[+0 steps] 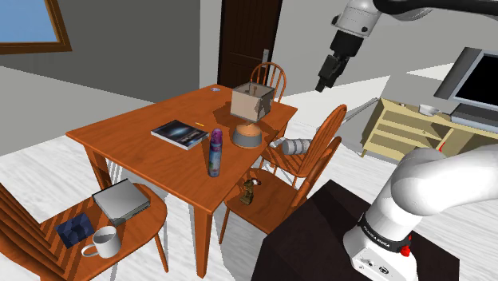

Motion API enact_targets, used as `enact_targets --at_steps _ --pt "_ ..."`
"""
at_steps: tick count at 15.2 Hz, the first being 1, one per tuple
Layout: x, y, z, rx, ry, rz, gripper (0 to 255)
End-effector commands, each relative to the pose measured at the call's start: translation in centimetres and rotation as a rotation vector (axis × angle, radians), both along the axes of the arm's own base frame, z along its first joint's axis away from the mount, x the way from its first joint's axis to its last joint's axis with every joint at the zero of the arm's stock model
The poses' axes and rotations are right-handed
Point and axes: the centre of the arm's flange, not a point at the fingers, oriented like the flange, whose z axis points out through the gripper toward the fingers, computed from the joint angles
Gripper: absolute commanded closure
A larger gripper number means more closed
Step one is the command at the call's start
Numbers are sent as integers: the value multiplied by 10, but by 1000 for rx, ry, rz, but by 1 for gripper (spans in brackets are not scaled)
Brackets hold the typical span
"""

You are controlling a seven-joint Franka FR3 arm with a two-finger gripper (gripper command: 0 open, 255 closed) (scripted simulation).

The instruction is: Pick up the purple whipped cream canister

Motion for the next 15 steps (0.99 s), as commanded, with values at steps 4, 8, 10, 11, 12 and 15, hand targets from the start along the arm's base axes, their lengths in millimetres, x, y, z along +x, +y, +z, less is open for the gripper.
enact_targets --at_steps 4,8,10,11,12,15 --pt "31 18 -21 -6 10 -10 0" --pt "71 40 -50 -15 23 -24 0" --pt "92 52 -64 -19 29 -30 0" --pt "102 57 -71 -21 33 -34 0" --pt "112 62 -79 -23 36 -37 0" --pt "143 78 -101 -30 46 -47 0"
